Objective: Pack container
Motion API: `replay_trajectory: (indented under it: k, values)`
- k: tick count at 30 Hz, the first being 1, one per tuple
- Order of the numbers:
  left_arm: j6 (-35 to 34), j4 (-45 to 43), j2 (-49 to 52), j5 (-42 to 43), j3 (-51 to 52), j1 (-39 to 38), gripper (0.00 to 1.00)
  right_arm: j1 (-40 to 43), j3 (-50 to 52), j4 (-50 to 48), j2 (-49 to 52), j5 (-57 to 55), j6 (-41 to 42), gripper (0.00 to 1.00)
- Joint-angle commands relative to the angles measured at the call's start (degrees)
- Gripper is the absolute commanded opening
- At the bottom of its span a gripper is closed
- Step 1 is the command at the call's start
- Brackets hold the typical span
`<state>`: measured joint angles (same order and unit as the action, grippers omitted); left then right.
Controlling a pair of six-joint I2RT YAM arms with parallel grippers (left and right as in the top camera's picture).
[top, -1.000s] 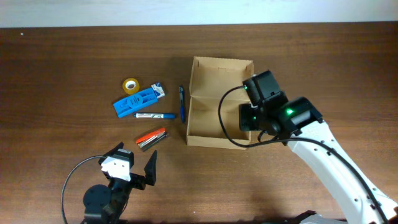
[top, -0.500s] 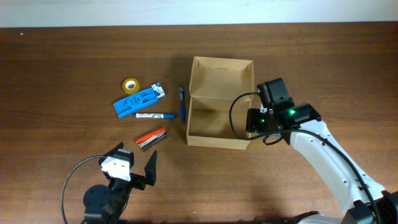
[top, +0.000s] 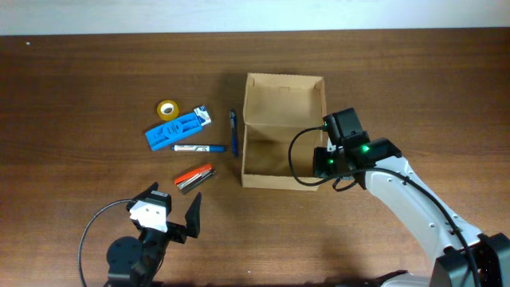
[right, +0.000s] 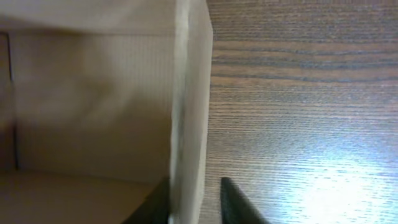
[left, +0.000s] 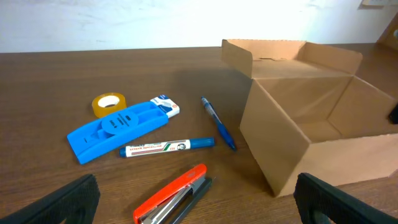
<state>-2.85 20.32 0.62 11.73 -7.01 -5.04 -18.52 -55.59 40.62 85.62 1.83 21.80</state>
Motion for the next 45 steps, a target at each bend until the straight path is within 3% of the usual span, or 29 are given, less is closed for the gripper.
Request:
replay_trajectory:
  k: [1,12,13,15,16,19,28,32,39,45]
  values:
    - [-0.4,-0.1,-0.3,0.0,0.3,-0.2,1.0,-0.3,0.1,-0.1,0.1,-0.4,-0.6,0.14]
    - [-0.4,-0.1,-0.3,0.0,0.3,-0.2,1.0,-0.3,0.1,0.1,0.1,-2.5,-3.5,0.13]
    - [-0.4,-0.1,-0.3,0.0,0.3,-0.2,1.0,-0.3,0.1,0.2,0.1,-2.5,-3.6,0.17]
    - [-0.4,-0.1,-0.3,0.0,0.3,-0.2,1.0,-0.3,0.1,0.5,0.1,-2.4,-3.6,0.37]
    - [-0.4,-0.1,-0.3,0.0,0.3,-0.2,1.0,-0.3,0.1,0.5,0.1,-2.4,-3.6,0.41]
    - [-0.4,-0.1,-0.3,0.0,0.3,-0.2,1.0,-0.3,-0.9,1.3,-0.1,-1.8,-3.6,0.41]
    - [-0.4,-0.1,-0.3,0.0,0.3,-0.2,1.0,-0.3,-18.3,20.2,-3.2,-1.2,-3.6,0.41]
    - [-0.4,-0.1,-0.3,0.0,0.3,-0.2,1.0,-0.3,-22.8,24.4,-9.0,3.3,-6.3,0.42]
    - [-0.4,-0.1,-0.3,0.0,0.3,-0.2,1.0,-0.3,-22.8,34.3,-26.3,4.0,-8.1,0.46]
    - [-0.4,-0.1,-0.3,0.0,0.3,-0.2,1.0,-0.3,-22.8,44.0,-34.8,4.0,-8.1,0.47]
